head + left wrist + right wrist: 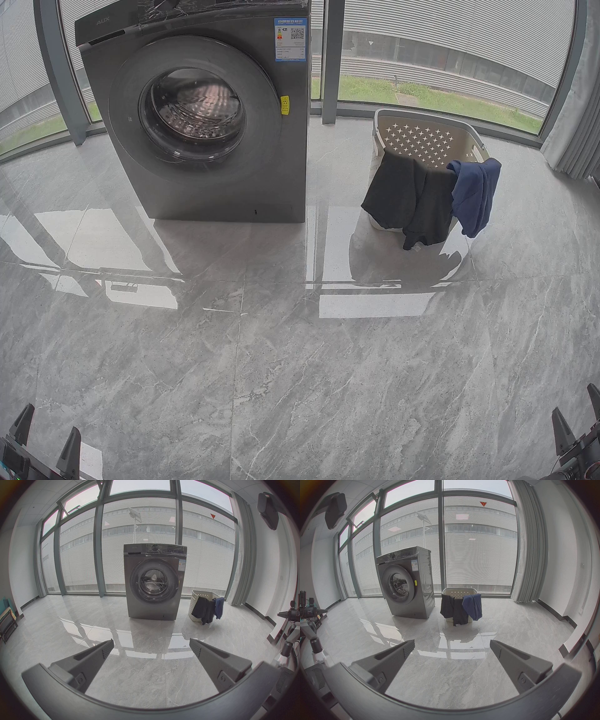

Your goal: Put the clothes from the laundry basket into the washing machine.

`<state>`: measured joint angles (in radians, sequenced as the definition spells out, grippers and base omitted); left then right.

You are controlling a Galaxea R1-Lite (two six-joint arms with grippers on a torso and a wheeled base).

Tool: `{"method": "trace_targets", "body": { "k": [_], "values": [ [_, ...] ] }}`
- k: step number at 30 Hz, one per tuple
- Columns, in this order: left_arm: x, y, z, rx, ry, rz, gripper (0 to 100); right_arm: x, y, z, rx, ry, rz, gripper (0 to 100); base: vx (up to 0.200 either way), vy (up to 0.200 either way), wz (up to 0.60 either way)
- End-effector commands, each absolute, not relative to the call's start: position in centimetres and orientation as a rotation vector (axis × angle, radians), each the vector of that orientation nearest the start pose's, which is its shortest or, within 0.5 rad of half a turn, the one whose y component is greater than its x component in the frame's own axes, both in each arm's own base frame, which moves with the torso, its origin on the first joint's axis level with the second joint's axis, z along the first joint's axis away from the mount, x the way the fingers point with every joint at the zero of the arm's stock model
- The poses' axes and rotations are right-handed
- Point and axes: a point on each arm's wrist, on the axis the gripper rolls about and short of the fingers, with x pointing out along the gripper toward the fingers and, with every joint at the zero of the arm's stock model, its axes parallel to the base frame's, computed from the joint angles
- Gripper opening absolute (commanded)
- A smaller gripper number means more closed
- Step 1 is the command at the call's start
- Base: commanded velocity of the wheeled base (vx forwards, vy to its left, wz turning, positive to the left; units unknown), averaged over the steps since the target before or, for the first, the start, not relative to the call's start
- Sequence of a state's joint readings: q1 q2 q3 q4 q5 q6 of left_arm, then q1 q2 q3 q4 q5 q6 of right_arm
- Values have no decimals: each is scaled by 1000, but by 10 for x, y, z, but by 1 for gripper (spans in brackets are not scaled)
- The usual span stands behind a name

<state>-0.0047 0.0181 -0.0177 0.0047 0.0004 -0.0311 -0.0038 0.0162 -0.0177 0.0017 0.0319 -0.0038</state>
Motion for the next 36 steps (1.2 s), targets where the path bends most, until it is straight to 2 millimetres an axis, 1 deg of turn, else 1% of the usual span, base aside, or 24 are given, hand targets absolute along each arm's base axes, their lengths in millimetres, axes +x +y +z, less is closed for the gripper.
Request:
{"method": "trace_targets", "body": {
  "k": [1,9,22,24,30,36],
  "values": [
    [-23,0,76,-32,5,-3,100,-22,1,76,-4,15,28,100,0,0,0],
    [-23,0,76,-35,6,0,100,-22,1,76,-1,14,28,100,0,0,0],
    [-23,0,76,-37,6,6,100,-22,1,76,-3,15,28,100,200,0,0],
    [-23,0,76,-37,6,8,100,-22,1,76,-4,15,28,100,0,0,0],
    [-23,0,76,-37,6,8,100,-22,1,76,-6,14,31,100,0,0,-600],
    [-23,0,76,-38,6,8,100,-22,1,76,-6,15,31,100,0,0,0]
  ]
}}
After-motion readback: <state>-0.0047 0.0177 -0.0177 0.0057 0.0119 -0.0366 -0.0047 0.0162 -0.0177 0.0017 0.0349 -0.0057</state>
